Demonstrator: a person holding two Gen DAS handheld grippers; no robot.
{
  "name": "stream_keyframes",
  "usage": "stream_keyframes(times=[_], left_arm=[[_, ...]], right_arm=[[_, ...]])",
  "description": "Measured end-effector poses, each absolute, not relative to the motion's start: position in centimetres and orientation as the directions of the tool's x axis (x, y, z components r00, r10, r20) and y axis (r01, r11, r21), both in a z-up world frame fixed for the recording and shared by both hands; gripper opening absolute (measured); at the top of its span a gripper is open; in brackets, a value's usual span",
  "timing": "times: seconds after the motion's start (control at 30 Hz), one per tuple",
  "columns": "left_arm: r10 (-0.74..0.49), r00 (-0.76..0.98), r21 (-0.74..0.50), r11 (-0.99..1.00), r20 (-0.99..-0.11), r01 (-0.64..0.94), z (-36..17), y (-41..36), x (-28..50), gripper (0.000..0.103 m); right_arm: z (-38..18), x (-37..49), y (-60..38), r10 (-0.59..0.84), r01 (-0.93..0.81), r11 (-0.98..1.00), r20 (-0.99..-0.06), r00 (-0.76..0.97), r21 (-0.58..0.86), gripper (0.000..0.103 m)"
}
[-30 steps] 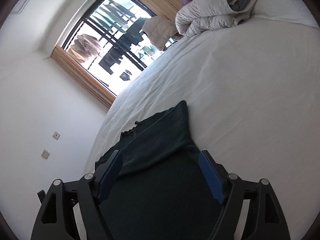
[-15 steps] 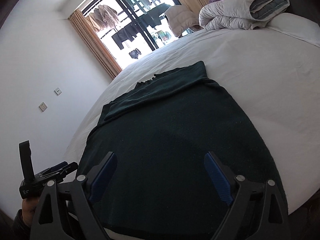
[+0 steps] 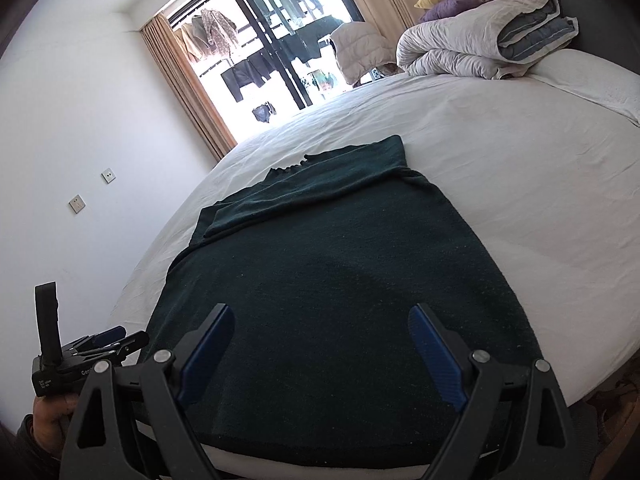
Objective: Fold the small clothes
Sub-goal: 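Release the sweater and withdraw both grippers above the folded sweater, then grasp the sweater's hem with both grippers and fold it up over the collar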
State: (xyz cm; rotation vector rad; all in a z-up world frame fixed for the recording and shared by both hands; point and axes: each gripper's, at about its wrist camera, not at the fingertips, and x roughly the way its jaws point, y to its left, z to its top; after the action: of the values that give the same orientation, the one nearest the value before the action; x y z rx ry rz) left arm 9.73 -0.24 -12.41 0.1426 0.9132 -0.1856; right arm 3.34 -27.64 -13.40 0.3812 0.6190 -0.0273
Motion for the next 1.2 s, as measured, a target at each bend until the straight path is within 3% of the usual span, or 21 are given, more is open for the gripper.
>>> stream_keyframes(times=[0.2,0.37,0.5,0.63,0.87,1.0,1.2], left_arm=[[-0.084,0.585,0.062,0.972,-0.807,0.225,-13.1,0.1,9.4,0.082],[-0.067,0.636,0.126,0.959,-0.768,0.253,-12.7,-0.1,8.3,0.082],[-0.054,0.71,0.247,0.917,-0.703,0.314,-12.5,-0.8,6.0,0.082],[-0.08,0.786,0.396,0.83,-0.613,0.394,-12.6,-2.0,2.8,0.082],[-0.092,0.87,0.711,0.538,-0.485,0.453,-16.3,-3.7,-2.1,0.082],[-0.096,0.879,0.786,0.412,-0.466,0.462,-18.5,-3.4,-3.4,0.082],[-0.123,0.879,0.826,0.3,-0.461,0.476,-20.4,-2.6,-4.4,0.082]], right_arm=[[-11.7,1.5,-26.7,0.014,0.098,0.975,-0.495,0.869,0.2,0.101],[-10.4,-0.2,-26.7,-0.01,0.091,0.982,-0.436,0.9,0.166,0.103],[-10.1,-1.0,-27.9,-0.028,0.113,0.981,-0.456,0.89,0.16,0.103],[-10.7,-1.6,-28.5,-0.086,0.133,0.989,-0.502,0.861,0.058,0.103],[-12.7,-4.0,-26.0,-0.217,0.019,0.929,-0.503,0.837,-0.369,0.103],[-14.2,-4.9,-24.8,-0.252,-0.043,0.861,-0.498,0.83,-0.507,0.102],[-15.1,-4.7,-23.7,-0.228,-0.072,0.863,-0.511,0.829,-0.501,0.102]])
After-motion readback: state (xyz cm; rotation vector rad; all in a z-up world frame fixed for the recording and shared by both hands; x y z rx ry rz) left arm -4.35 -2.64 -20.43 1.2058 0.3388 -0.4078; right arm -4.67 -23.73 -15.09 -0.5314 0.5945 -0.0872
